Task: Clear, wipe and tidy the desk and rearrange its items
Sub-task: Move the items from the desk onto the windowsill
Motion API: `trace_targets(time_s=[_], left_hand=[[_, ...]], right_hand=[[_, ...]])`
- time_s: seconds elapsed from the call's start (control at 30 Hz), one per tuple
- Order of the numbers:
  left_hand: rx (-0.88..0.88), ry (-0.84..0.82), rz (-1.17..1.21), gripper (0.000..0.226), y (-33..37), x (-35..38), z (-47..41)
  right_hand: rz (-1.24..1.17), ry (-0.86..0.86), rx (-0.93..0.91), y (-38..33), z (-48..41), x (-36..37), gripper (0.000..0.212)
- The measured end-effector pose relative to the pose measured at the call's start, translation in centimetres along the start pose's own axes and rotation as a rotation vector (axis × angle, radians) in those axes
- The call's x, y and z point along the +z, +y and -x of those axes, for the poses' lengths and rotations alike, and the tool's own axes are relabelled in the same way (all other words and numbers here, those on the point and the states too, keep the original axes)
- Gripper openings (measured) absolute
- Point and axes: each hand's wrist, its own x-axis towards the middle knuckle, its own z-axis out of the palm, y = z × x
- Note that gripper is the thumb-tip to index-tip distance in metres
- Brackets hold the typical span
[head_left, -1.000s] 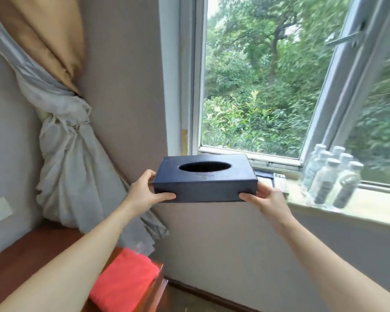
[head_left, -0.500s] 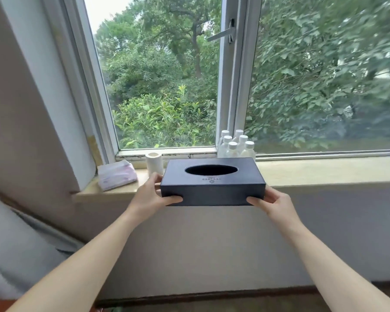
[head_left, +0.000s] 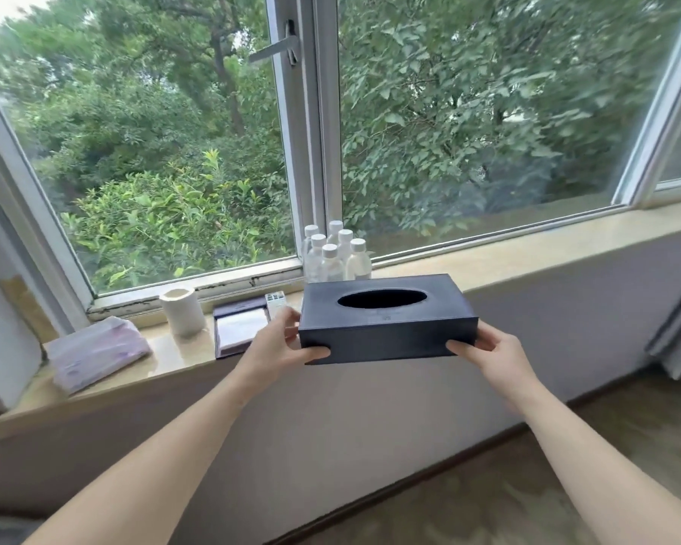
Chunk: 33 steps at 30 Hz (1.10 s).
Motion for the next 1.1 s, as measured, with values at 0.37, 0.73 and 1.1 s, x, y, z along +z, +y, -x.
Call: trace_targets(time_s=[0.37,0.73,1.1], left_hand=[[0.094,-0.112,-0.005,0.049,0.9,5.2,-3.9],[0.095,-0.130,0.013,0.050,0.7,8.8,-8.5],[-0.012,0.032,0.072,0.045,0.5,15.7,-15.8]], right_hand=[[0.073,0.169,0.029,0.7,1.7,-4.6,0.041],[0.080,0.200,0.062,2.4,-2.2,-7.5,0.036],[0.157,0.020,0.076,5.2,-15.7,-11.9,0.033]])
